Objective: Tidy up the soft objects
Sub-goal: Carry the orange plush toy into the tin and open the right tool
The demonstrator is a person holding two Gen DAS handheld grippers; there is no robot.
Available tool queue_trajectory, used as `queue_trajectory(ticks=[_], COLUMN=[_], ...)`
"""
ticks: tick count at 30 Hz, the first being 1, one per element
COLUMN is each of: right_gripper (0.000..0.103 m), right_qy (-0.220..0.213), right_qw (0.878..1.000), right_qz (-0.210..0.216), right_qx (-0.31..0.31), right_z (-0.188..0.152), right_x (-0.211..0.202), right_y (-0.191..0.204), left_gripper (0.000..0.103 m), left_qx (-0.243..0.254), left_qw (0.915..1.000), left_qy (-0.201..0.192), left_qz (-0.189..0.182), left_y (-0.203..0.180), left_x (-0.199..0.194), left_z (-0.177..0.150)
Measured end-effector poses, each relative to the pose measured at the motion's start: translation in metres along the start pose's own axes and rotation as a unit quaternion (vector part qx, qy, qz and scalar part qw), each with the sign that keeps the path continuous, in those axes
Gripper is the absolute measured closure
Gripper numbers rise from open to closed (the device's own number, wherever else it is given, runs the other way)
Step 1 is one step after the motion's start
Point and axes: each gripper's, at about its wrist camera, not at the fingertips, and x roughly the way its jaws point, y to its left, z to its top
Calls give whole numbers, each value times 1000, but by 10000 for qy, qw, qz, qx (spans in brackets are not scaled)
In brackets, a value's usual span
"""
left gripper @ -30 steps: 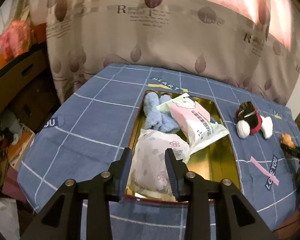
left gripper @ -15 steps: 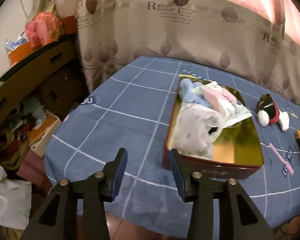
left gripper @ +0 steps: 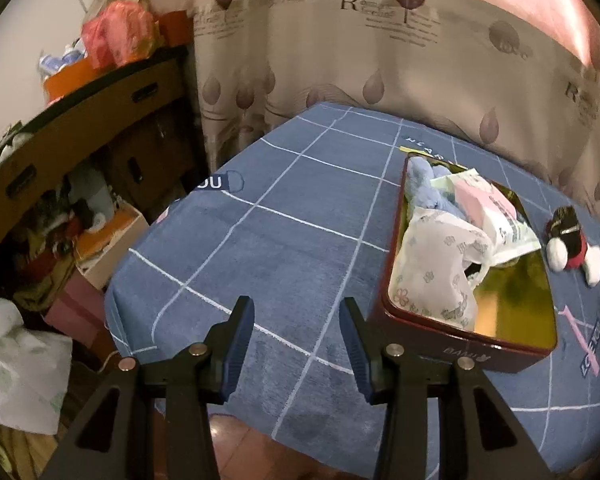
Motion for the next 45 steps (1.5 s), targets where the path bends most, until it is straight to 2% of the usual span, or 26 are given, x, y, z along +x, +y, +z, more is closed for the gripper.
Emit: queue_trajectory(ticks=[8, 16, 21, 34, 45], right_gripper=[59, 59, 59, 59, 59], right_qy=[-26, -16, 0, -18, 151], right_qw=[9961, 9808, 9729, 9550, 9428], right_qz=[675, 1466, 1651, 2080, 2105], right_qx=[-570, -1283, -1622, -2115, -2579], right_z=[4, 5, 2, 4, 3], right_x=[-15, -21, -24, -34, -18], right_y=[76, 175, 211, 275, 325], left_gripper=[58, 58, 58, 58, 58], left_qx=[-158, -214, -207, -233, -258], left_qw=[9999, 9997, 9998, 9997, 9996], left_qy=[18, 44, 55, 81, 108], left_qz=[42, 55, 51, 10, 48], left_y=[7, 8, 7, 12, 12], left_x=[1, 0, 0, 1, 3], left_z=[2, 1, 1, 1, 0])
